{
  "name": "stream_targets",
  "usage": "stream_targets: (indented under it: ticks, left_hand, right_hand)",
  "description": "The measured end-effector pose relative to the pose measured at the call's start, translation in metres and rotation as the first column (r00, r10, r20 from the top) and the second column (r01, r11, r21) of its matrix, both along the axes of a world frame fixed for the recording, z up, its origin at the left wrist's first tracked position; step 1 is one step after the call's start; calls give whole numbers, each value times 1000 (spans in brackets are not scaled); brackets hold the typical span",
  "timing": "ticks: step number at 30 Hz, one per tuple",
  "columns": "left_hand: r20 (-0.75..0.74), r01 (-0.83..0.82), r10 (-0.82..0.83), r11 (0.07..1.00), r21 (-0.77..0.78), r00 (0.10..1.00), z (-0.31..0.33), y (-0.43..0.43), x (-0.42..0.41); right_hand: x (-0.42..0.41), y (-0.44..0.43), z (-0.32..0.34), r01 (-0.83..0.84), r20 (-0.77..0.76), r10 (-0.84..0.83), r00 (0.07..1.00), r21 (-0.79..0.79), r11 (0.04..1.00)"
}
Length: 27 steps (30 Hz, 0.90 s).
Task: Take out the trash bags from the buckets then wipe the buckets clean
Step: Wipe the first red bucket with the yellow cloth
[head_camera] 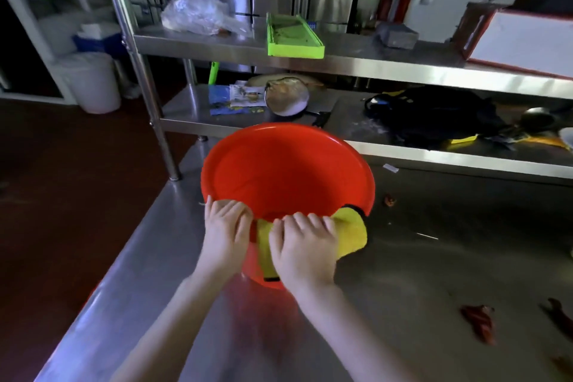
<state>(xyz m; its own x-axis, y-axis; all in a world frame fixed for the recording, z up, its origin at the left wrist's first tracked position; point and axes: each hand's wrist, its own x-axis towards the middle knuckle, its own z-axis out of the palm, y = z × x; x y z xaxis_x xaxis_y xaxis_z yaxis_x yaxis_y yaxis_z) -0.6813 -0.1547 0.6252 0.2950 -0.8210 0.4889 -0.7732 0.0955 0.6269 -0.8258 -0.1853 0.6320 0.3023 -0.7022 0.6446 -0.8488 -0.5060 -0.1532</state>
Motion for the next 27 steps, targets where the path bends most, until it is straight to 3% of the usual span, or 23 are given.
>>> stream_targets:
  ticks: [2, 4, 7, 10, 13, 17, 21, 24, 27]
  left_hand:
    - [-39, 13, -13, 1000, -19, 999, 4, -3, 14]
    - [21, 9, -8, 999, -46, 1000, 5, -7, 16]
    - [50, -76, 80, 994, -77, 996, 3, -18, 12]
    - [40, -88, 90, 994, -65, 995, 2, -26, 21]
    - [40, -82, 85, 994, -65, 996, 4, -28, 21]
    - [32, -129, 133, 987, -96, 991, 4, -26, 12]
    - [88, -123, 131, 988, -92, 987, 3, -28, 12]
    - [95, -109, 118, 990, -89, 989, 3, -24, 17]
    - [74, -100, 107, 991, -90, 992, 4, -25, 21]
  right_hand:
    - [2, 11, -3, -90, -74, 88, 993, -25, 996]
    - [-9, 1, 1, -184, -124, 179, 976, -31, 982]
    - [-48, -35, 10, -325, -112, 322, 940, -6, 946]
    - [-105, -82, 20, -422, -137, 436, 889, 124, 898]
    - [-122, -112, 25, -361, -187, 410, 893, 250, 899]
    - [-93, -82, 15, -202, 45, 197, 979, 141, 969]
    - [-26, -17, 5, -66, 7, 65, 998, 60, 996]
    - [12, 7, 8, -65, -51, 67, 996, 47, 997]
    - [0, -5, 12, -182, -103, 181, 978, -3, 983]
